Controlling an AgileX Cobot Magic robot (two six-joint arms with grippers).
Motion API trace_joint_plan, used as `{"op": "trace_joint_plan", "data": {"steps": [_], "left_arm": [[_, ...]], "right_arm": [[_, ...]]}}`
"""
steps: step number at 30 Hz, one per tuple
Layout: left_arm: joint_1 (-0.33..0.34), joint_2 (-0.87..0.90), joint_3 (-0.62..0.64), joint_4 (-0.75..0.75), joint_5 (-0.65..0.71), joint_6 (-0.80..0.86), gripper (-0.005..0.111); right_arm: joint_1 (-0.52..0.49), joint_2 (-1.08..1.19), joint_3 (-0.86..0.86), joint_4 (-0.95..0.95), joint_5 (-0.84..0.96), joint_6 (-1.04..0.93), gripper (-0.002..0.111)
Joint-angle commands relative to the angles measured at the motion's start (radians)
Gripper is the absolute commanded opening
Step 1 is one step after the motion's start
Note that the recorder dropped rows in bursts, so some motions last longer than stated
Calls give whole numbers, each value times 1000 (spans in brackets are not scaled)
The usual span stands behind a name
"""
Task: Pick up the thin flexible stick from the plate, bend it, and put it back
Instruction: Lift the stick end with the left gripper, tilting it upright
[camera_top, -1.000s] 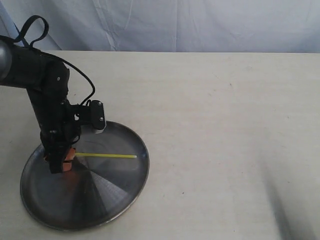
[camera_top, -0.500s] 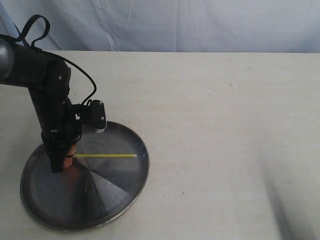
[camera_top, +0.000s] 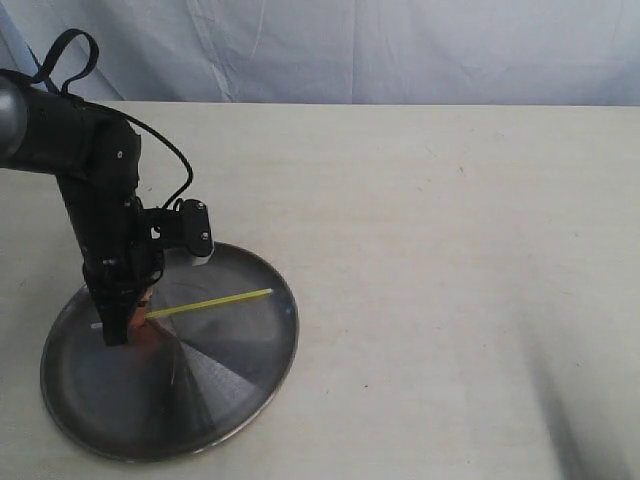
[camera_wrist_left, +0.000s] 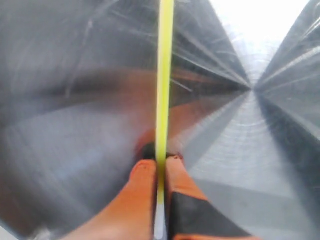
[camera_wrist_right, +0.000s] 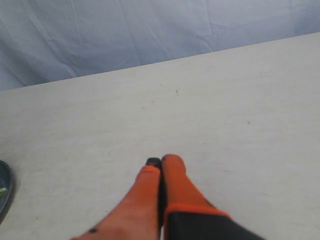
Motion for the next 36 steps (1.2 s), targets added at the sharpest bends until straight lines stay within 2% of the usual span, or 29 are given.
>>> {"op": "trace_joint_plan", "data": {"steps": [1, 8, 16, 24, 26, 29, 34, 36], "left_arm": [[0, 36, 18, -64, -14, -24, 0], [0, -43, 18, -136, -8, -32, 0], [0, -149, 18, -117, 40, -119, 0], [0, -334, 20, -119, 170, -262, 0], [0, -434, 61, -217, 120, -318, 0], [-2, -526, 124, -356, 49, -287, 0], [-2, -669, 195, -578, 44, -182, 0], [-2, -693, 208, -616, 44, -149, 0]], "right_arm": [[-7, -8, 2, 3, -7, -1, -1], [-7, -8, 2, 3, -7, -1, -1], [-7, -8, 2, 3, -7, -1, -1], [-7, -8, 2, -7, -7, -1, -1], [-7, -8, 2, -7, -7, -1, -1], [-7, -8, 2, -25, -43, -1, -1], [-7, -8, 2, -19, -353, -1, -1], [-7, -8, 2, -19, -377, -1, -1]]}}
